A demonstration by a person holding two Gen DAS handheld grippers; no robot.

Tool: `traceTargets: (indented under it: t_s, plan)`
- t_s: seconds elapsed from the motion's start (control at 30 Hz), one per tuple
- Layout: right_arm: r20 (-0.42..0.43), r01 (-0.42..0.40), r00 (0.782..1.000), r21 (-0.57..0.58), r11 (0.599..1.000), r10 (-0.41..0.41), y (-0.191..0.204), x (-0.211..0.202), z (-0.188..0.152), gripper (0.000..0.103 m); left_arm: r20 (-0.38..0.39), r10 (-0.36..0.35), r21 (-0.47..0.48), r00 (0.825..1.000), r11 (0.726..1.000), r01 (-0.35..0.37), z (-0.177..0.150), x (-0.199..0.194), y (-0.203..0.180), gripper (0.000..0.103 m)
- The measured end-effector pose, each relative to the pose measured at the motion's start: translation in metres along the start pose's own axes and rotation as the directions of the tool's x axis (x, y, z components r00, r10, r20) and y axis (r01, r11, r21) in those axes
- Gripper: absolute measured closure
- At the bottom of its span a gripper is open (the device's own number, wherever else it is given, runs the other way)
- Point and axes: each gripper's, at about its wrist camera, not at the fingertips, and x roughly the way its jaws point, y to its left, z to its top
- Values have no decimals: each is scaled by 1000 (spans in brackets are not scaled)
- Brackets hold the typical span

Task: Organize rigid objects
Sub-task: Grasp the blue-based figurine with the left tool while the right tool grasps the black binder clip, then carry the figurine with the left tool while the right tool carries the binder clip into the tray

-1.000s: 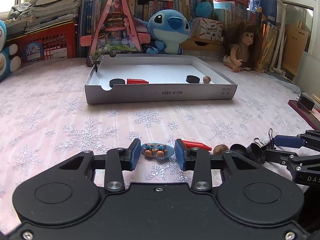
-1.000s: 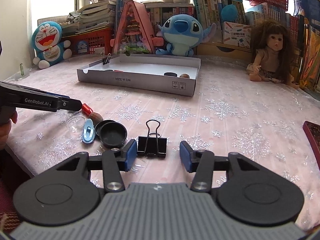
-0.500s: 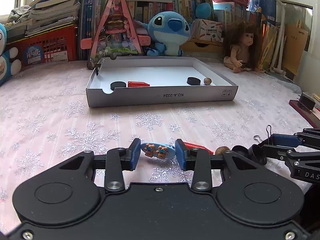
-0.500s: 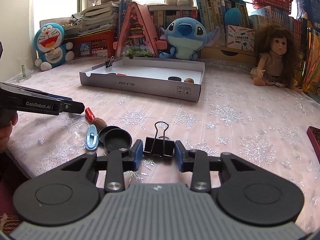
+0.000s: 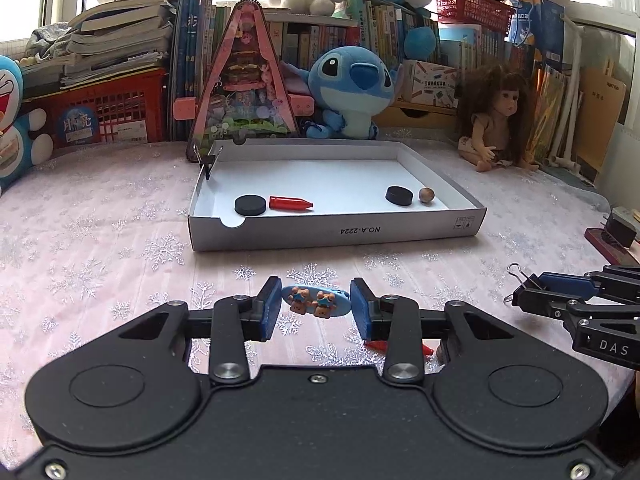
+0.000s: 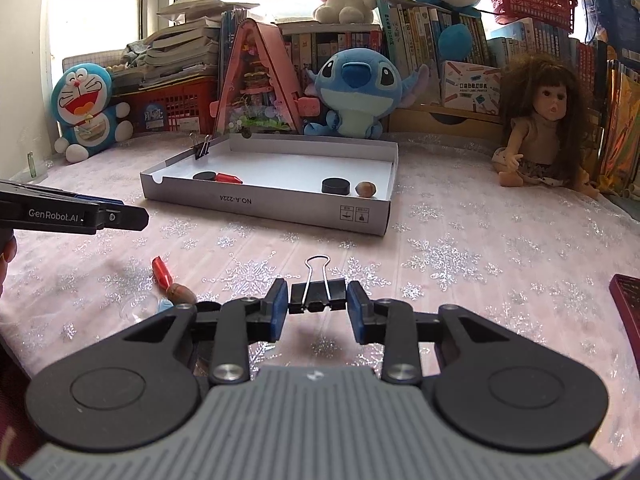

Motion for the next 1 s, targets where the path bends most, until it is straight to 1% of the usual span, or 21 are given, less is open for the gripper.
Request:
traceTargets:
  t_s: [0.3, 0.5, 0.73, 1.0]
  plan:
    - [18, -5, 1000, 11, 1000, 5, -1, 6, 20, 68, 26, -3, -9, 1000, 1000, 3, 23, 3, 1, 68]
    - [29, -7, 1000, 17, 1000, 6, 1, 12, 33, 68, 43, 11, -28, 999, 1000, -10, 39, 8, 5, 68]
    - [29, -32, 999, 99, 995, 29, -10, 21, 51, 68, 32, 10, -64, 999, 998, -8, 52, 17, 10, 68]
    - [34, -70, 997, 180, 981, 65, -20, 37, 83, 68, 18, 5, -101, 1000, 995, -3, 75, 32, 17, 68]
